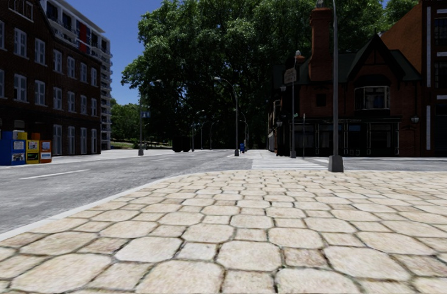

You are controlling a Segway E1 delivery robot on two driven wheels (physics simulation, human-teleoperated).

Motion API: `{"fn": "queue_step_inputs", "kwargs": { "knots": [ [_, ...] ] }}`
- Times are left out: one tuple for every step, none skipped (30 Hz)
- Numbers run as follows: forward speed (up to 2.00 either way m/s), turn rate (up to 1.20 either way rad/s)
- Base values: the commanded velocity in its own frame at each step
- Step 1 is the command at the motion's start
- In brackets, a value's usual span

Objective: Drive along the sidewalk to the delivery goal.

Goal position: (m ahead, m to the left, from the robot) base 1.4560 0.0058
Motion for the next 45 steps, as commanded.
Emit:
{"fn": "queue_step_inputs", "kwargs": {
  "knots": [
    [2.00,0.00],
    [2.00,0.00],
    [2.00,0.00],
    [2.00,0.00],
    [2.00,0.00],
    [2.00,0.00],
    [2.00,0.00],
    [2.00,0.00],
    [2.00,0.00],
    [2.00,0.00],
    [2.00,0.00],
    [2.00,0.00],
    [2.00,0.00],
    [2.00,0.00],
    [2.00,0.00],
    [2.00,0.00],
    [2.00,0.00],
    [0.00,0.00],
    [0.00,0.00],
    [0.00,0.00],
    [0.00,0.00],
    [0.00,0.00],
    [0.00,0.00],
    [0.00,0.00],
    [0.00,0.00],
    [0.00,0.00],
    [0.00,0.00],
    [0.00,0.00],
    [0.00,0.00],
    [0.00,0.00],
    [0.00,0.00],
    [0.00,0.00],
    [0.00,0.00],
    [0.00,0.00],
    [0.00,0.00],
    [0.00,0.00],
    [0.00,0.00],
    [0.00,0.00],
    [0.00,0.00],
    [0.00,0.00],
    [0.00,0.00],
    [0.00,0.00],
    [0.00,0.00],
    [0.00,0.00],
    [0.00,0.00]
  ]
}}
